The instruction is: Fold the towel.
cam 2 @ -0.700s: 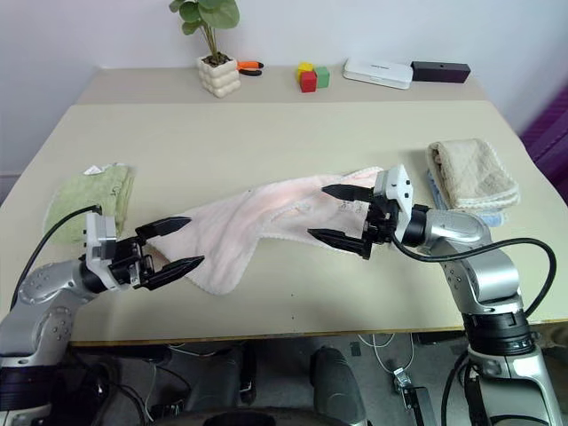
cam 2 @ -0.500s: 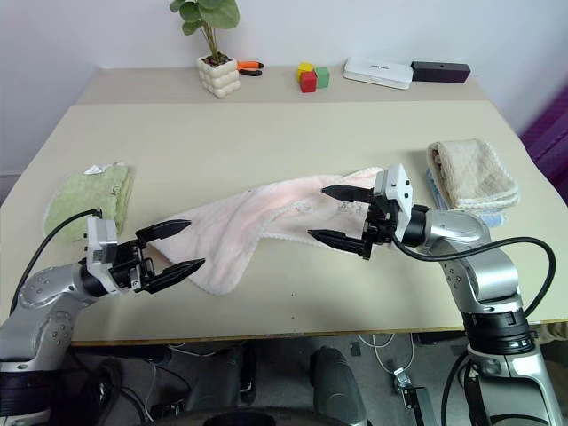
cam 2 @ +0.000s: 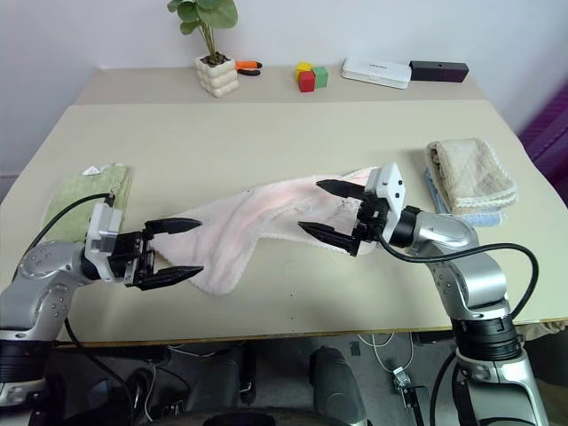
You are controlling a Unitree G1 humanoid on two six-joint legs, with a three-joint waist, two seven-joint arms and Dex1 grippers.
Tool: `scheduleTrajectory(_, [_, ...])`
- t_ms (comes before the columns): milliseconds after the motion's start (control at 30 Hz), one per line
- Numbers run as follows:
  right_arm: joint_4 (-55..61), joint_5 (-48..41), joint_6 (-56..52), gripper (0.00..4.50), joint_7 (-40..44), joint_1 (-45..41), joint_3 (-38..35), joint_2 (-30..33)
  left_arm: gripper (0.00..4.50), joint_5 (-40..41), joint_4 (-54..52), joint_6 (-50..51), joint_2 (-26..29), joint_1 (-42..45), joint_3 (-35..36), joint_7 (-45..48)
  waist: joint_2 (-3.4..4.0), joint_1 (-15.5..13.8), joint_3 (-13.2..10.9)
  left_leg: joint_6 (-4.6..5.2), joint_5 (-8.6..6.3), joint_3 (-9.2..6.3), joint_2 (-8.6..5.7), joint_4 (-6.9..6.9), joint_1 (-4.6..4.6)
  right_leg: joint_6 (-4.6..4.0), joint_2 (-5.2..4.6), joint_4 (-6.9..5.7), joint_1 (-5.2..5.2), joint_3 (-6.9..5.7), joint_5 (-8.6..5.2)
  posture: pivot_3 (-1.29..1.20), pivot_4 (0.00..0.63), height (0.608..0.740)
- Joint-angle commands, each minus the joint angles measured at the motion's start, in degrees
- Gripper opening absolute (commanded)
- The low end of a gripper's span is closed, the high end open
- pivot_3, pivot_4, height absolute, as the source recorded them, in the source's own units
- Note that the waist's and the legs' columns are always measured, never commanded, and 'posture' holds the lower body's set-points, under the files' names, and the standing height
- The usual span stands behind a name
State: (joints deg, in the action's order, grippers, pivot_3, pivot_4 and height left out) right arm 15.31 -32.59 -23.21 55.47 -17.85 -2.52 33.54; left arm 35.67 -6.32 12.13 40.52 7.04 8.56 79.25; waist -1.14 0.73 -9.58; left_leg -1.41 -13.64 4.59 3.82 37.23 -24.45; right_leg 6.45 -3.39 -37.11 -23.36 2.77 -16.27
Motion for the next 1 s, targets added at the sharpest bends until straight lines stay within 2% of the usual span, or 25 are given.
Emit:
scheduleTrajectory(33, [3.7, -1.1, 0.7, 4.44, -1.0, -0.4, -0.4, -1.0, 4.50, -0.6, -0.8, -1.1, 1.9, 2.5, -1.2, 3.1, 0.00, -0.1, 0.0, 0.00, 0.00, 0.00, 0.00, 0.00, 0.00, -0.01, 0.00, 0.00, 0.00, 0.00, 0.00, 0.00, 0.150, 0.735])
scheduleTrajectory(267, [4.1, 2.5, 3.0, 4.44, -4.6, -1.7, 3.0, -4.7, 4.50, -10.1, 3.1, -11.0, 5.8, 6.7, -5.4, 6.9, 0.02, 0.1, 0.0, 0.00, 0.00, 0.00, -0.01, -0.02, 0.00, -0.02, 0.00, 0.00, -0.02, 0.00, -0.01, 0.00, 0.150, 0.735])
scheduleTrajectory(467, [7.6, 2.2, 3.5, 4.44, -6.7, 0.6, 3.2, -6.2, 4.50, -15.9, 1.3, -12.1, 4.0, 6.2, -12.0, 3.4, 0.02, -0.2, 0.0, 0.00, 0.00, 0.03, 0.00, -0.04, -0.04, 0.01, 0.02, 0.01, -0.06, 0.02, 0.00, 0.00, 0.150, 0.735])
scheduleTrajectory(800, [7.8, 2.7, 3.8, 4.44, -8.3, 0.5, 4.8, -8.3, 4.50, -23.3, 1.3, -12.4, 6.3, 4.8, -16.9, 0.8, 0.02, 0.0, 0.0, 0.00, 0.00, 0.02, 0.00, -0.02, -0.03, -0.01, 0.02, -0.02, -0.06, 0.02, 0.00, 0.00, 0.150, 0.735])
scheduleTrajectory(900, [7.5, 2.9, 4.3, 4.50, -8.2, 0.9, 4.7, -8.1, 3.63, -27.3, 1.8, -12.5, 6.7, 4.4, -19.3, -1.2, 0.02, -0.1, 0.0, 0.00, 0.00, 0.03, 0.00, -0.01, -0.03, -0.01, 0.02, -0.02, -0.05, 0.02, -0.01, 0.00, 0.150, 0.735])
scheduleTrajectory(1000, [7.4, 3.1, 4.5, 4.50, -8.4, 0.8, 4.6, -8.1, 2.14, -28.5, 1.9, -11.9, 6.5, 4.4, -20.3, -2.6, 0.03, -0.1, 0.0, 0.00, 0.00, 0.02, 0.00, -0.01, -0.01, -0.01, 0.01, -0.02, -0.03, 0.02, -0.01, 0.00, 0.150, 0.735])
